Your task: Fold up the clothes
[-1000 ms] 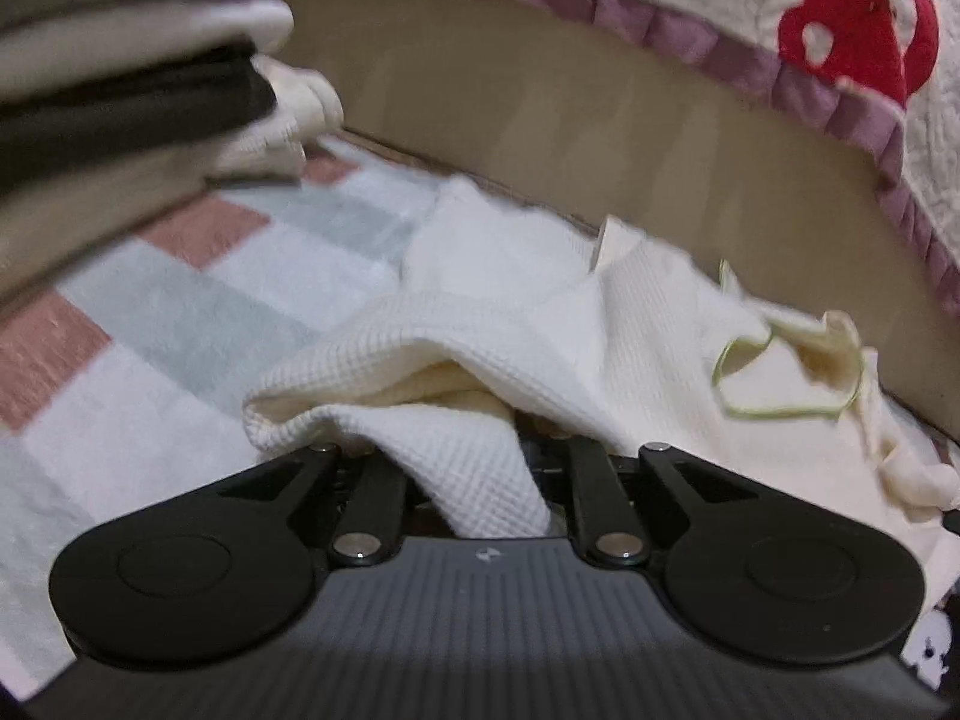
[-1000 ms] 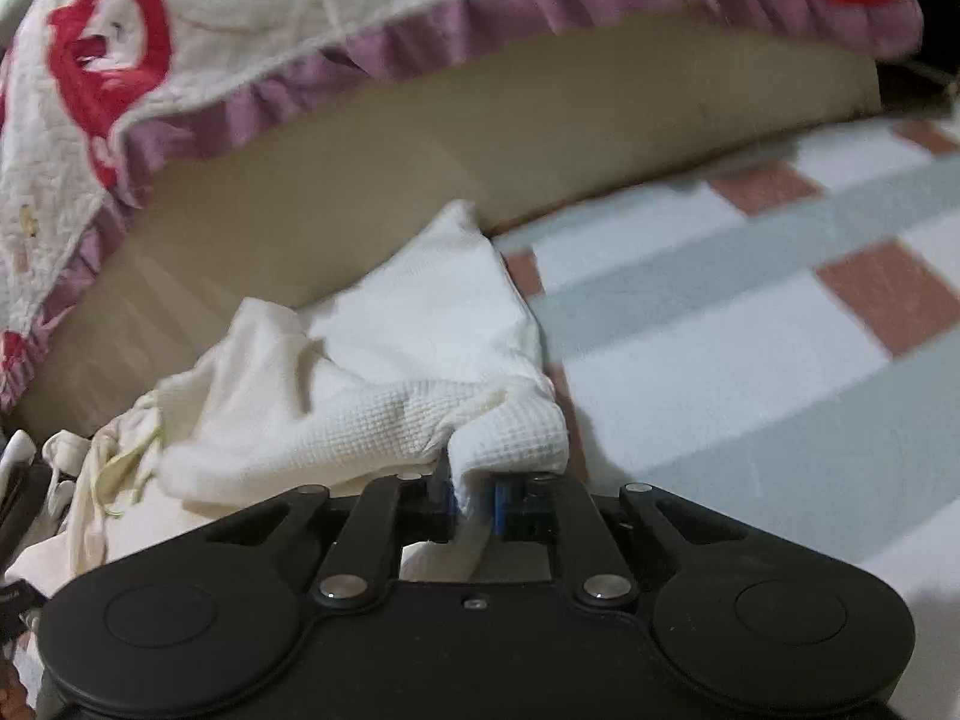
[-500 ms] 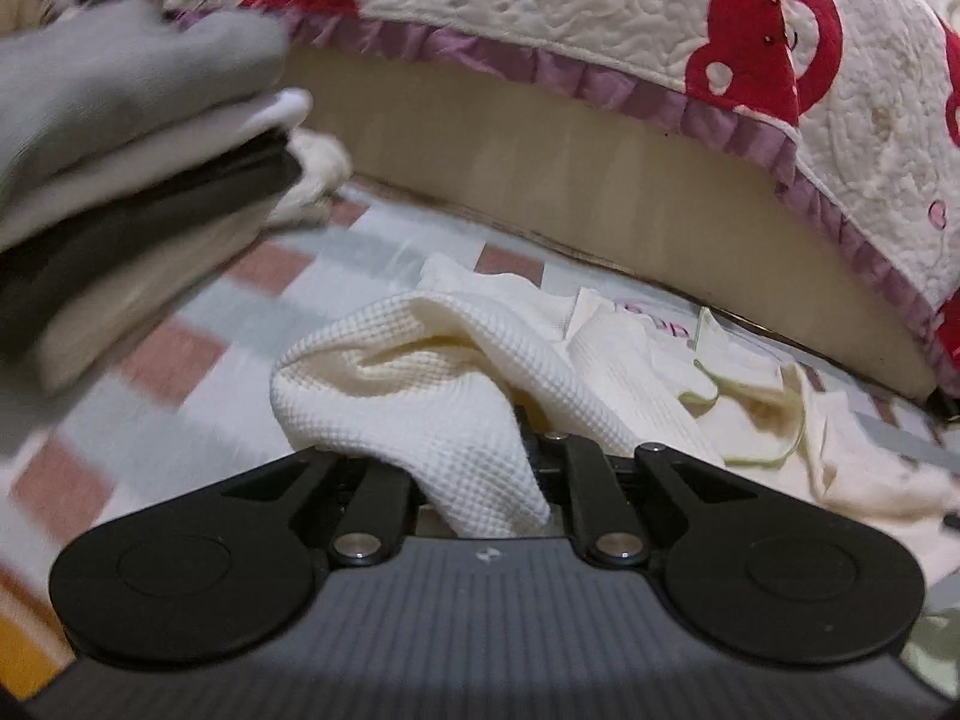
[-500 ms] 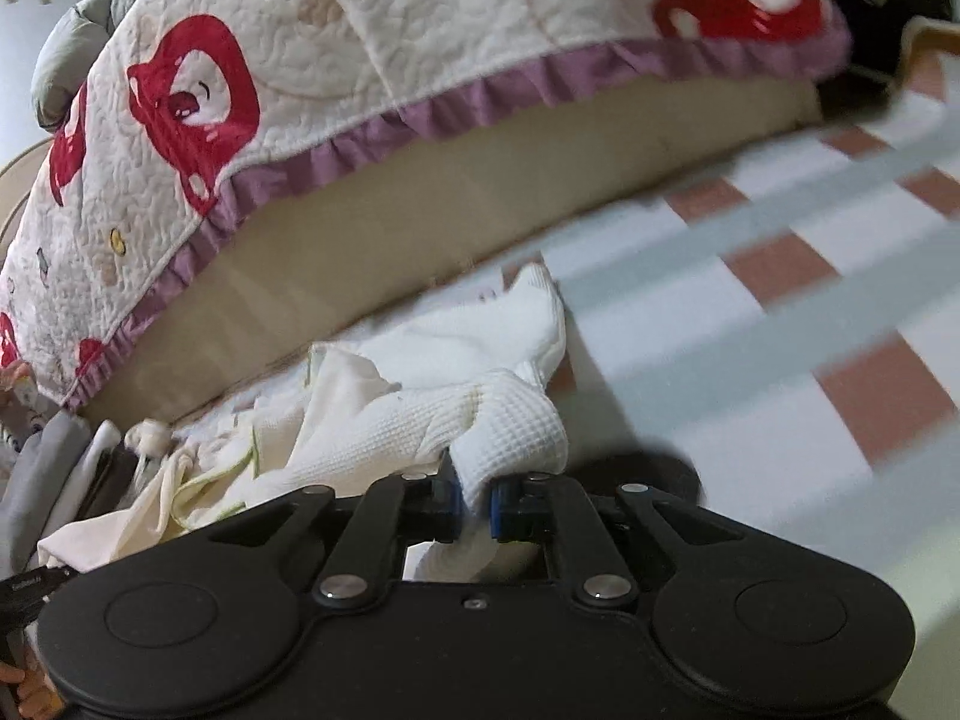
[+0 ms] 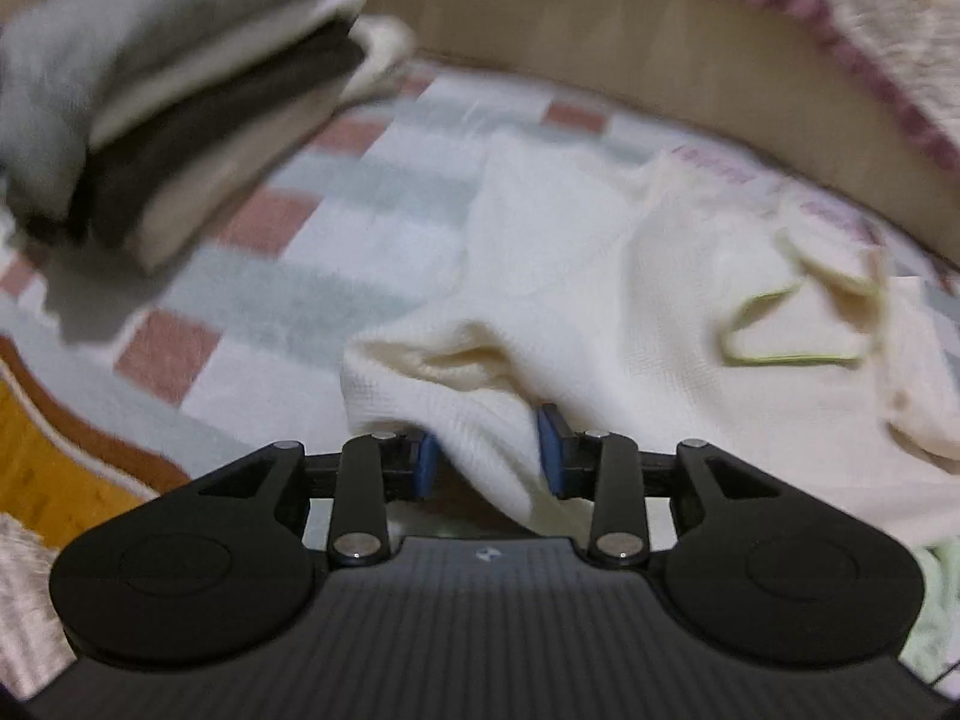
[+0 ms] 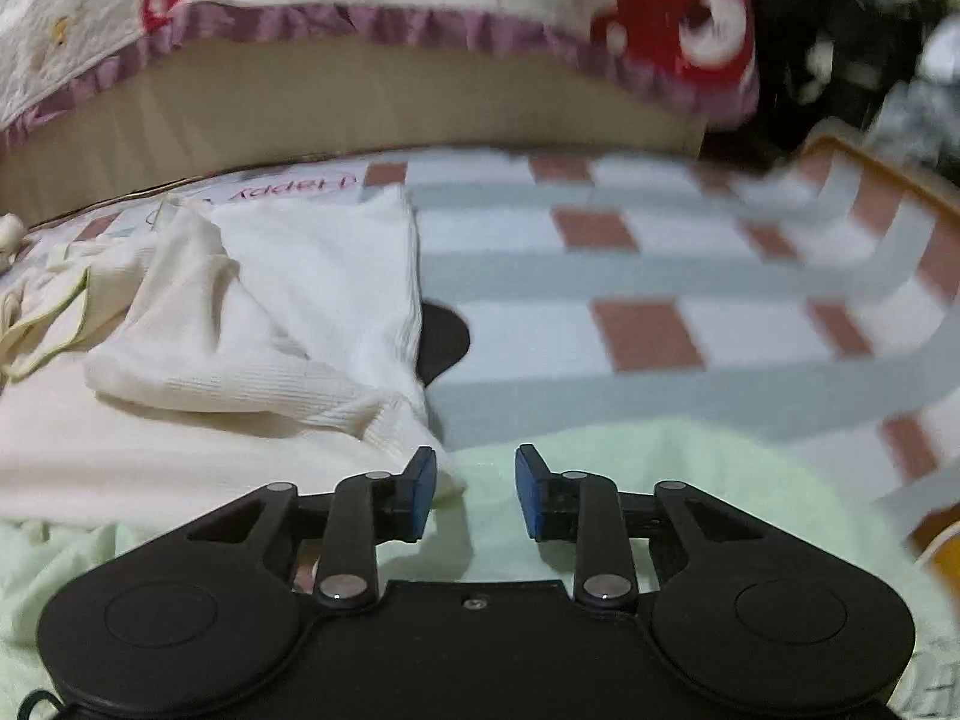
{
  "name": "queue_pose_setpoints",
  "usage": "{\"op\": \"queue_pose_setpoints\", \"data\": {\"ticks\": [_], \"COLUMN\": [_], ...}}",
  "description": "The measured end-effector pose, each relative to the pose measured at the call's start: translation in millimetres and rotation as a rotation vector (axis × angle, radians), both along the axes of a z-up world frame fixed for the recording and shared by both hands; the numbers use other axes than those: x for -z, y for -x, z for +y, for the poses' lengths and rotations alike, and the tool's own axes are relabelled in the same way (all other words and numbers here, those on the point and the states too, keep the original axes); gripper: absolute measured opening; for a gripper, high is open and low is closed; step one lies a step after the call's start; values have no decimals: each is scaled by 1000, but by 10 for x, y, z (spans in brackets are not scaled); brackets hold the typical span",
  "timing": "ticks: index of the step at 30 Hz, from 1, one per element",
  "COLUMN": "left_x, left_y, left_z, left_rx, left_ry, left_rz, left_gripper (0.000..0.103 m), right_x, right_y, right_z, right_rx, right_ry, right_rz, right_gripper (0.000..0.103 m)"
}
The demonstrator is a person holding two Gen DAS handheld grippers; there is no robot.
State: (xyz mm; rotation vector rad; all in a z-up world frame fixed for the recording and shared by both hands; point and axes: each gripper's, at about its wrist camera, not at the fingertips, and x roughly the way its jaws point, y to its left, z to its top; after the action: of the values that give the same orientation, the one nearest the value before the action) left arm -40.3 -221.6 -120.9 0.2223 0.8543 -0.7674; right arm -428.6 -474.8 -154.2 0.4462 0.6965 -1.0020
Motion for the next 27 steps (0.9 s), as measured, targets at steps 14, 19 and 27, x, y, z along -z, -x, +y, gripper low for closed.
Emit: {"op": "queue_pose_setpoints", "data": {"ticks": [14, 19, 27], "left_x": [-169, 397, 507], "left_y": [1077, 980, 876], "left_z": [-948, -1278, -1182], "left_rx": [547, 545, 503], "left_ry": [206, 85, 87], "left_rz": [26, 173, 224], "left_gripper": [42, 41, 37], "right_x": [-94, -17, 149], "right_y": [-1248, -1297, -1307], "right_z": [363, 356, 385], "right_rx": [-551, -572, -621], "right_ry": [110, 100, 110], "right_rz": [38, 62, 127], "right_gripper": [34, 34, 37]}}
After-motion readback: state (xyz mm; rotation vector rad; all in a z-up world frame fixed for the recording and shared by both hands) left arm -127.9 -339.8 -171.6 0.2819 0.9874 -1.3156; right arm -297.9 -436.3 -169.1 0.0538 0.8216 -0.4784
